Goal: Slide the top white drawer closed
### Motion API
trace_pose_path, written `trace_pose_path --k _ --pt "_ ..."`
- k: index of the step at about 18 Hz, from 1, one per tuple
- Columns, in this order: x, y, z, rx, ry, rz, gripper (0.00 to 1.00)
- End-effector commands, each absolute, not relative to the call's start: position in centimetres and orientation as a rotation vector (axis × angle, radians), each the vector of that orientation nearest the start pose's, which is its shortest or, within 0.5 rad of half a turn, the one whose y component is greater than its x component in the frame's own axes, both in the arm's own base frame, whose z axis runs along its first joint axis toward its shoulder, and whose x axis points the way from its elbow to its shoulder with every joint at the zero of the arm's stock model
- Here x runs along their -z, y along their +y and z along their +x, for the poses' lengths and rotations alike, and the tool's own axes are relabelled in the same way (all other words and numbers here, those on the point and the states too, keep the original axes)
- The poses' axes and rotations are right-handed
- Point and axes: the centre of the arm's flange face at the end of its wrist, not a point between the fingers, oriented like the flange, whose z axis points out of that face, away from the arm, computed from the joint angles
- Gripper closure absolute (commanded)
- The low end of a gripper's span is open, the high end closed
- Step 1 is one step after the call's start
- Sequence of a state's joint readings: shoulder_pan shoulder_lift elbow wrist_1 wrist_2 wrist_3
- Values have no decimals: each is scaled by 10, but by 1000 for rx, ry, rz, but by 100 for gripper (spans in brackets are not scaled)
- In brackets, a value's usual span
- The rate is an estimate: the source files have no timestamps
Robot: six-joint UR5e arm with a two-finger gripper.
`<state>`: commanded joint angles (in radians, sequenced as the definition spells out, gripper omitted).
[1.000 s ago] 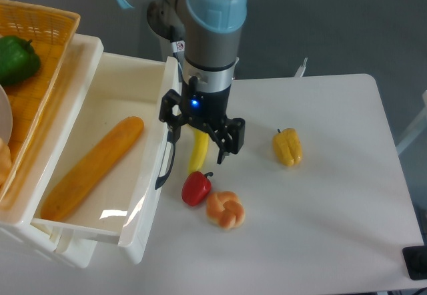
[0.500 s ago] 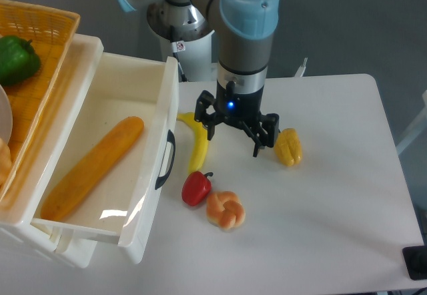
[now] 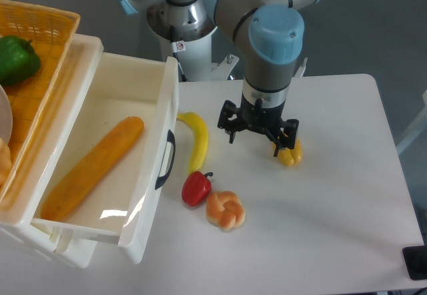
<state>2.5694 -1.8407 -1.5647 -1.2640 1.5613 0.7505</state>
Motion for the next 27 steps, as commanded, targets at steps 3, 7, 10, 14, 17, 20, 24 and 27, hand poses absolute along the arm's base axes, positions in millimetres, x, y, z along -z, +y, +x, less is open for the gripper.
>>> trace_pose_path --k 3,7,10,14,17,20,24,27 --pt "-359 439 -436 -81 -532 -3121 0" --pt "-354 448 -430 -71 -506 -3125 0" --pt "-340 468 -424 -96 -467 -3119 0" --pt "-332 482 -421 -97 -420 -3120 0" --pt "-322 494 -416 -79 -392 -3131 0" --pt "-315 502 -411 27 -390 -3085 0" --pt "-307 508 -410 118 -393 -3048 0" --pt "-297 511 -407 173 -397 -3040 0"
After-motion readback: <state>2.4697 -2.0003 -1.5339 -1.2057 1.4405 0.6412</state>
